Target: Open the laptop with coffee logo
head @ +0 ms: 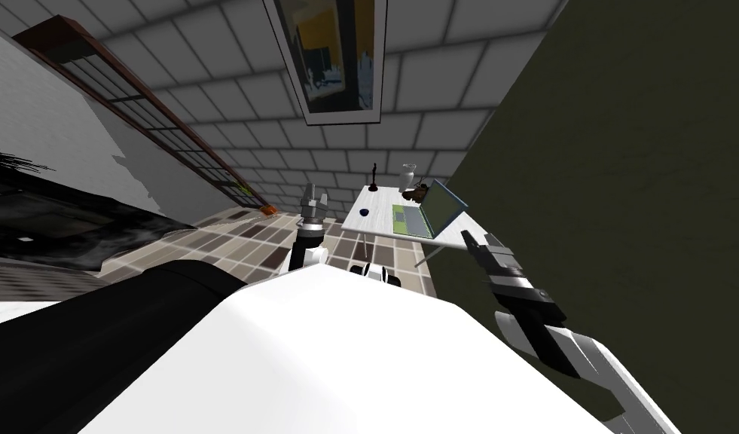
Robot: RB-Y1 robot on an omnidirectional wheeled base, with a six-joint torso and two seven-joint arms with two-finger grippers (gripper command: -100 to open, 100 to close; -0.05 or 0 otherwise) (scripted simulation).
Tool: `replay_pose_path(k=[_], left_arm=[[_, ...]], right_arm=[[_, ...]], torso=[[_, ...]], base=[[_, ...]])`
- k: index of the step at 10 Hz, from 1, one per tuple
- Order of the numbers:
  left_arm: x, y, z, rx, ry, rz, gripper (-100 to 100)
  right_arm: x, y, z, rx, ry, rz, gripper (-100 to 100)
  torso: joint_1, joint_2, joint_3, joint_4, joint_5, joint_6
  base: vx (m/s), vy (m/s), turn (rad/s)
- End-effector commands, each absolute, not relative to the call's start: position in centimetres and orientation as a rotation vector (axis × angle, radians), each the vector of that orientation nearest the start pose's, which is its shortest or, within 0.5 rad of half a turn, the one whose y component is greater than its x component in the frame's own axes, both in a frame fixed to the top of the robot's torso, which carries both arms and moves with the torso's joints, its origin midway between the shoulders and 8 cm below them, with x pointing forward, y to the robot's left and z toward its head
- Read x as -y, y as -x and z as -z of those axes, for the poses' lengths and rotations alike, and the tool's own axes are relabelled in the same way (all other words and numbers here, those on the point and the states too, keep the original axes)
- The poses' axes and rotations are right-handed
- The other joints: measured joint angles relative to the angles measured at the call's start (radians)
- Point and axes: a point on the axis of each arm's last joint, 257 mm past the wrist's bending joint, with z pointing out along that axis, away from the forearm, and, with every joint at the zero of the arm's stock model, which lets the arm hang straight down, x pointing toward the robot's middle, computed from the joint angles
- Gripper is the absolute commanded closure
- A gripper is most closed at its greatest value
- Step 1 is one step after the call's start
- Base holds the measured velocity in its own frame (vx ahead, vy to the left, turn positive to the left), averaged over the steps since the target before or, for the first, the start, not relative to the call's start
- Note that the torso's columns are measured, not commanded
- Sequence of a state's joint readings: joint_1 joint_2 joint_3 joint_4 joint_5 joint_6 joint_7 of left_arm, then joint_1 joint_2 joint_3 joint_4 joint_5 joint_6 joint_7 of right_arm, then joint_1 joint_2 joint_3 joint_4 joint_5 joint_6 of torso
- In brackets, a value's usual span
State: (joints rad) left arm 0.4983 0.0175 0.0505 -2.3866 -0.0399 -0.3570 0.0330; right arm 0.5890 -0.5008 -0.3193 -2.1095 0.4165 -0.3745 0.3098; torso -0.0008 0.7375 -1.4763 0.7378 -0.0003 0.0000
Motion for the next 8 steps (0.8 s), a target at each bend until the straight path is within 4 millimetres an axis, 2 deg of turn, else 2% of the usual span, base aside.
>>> replay_pose_path(k=[1, 4, 8], left_arm=[[-28.9, -34.4, -4.6, -0.658, 0.657, 1.246, 0], [-28.9, -34.4, -4.6, -0.658, 0.657, 1.246, 0], [-28.9, -34.4, -4.6, -0.658, 0.657, 1.246, 0]], right_arm=[[40.1, -37.3, 8.0, -1.392, 0.124, -0.083, -100], [43.3, -37.5, 8.0, -1.444, 0.268, 0.118, -100], [47.3, -37.9, 7.0, -1.477, 0.458, 0.370, -100]], torso=[[0.001, 0.000, 0.000, 0.000, 0.000, 0.000], [0.001, 0.001, 0.001, 0.000, 0.000, 0.000], [0.000, 0.000, 0.000, 0.000, 0.000, 0.000]], base=[[0.025, 0.118, 0.021], [0.027, 0.128, 0.018], [0.036, 0.117, 0.020]])
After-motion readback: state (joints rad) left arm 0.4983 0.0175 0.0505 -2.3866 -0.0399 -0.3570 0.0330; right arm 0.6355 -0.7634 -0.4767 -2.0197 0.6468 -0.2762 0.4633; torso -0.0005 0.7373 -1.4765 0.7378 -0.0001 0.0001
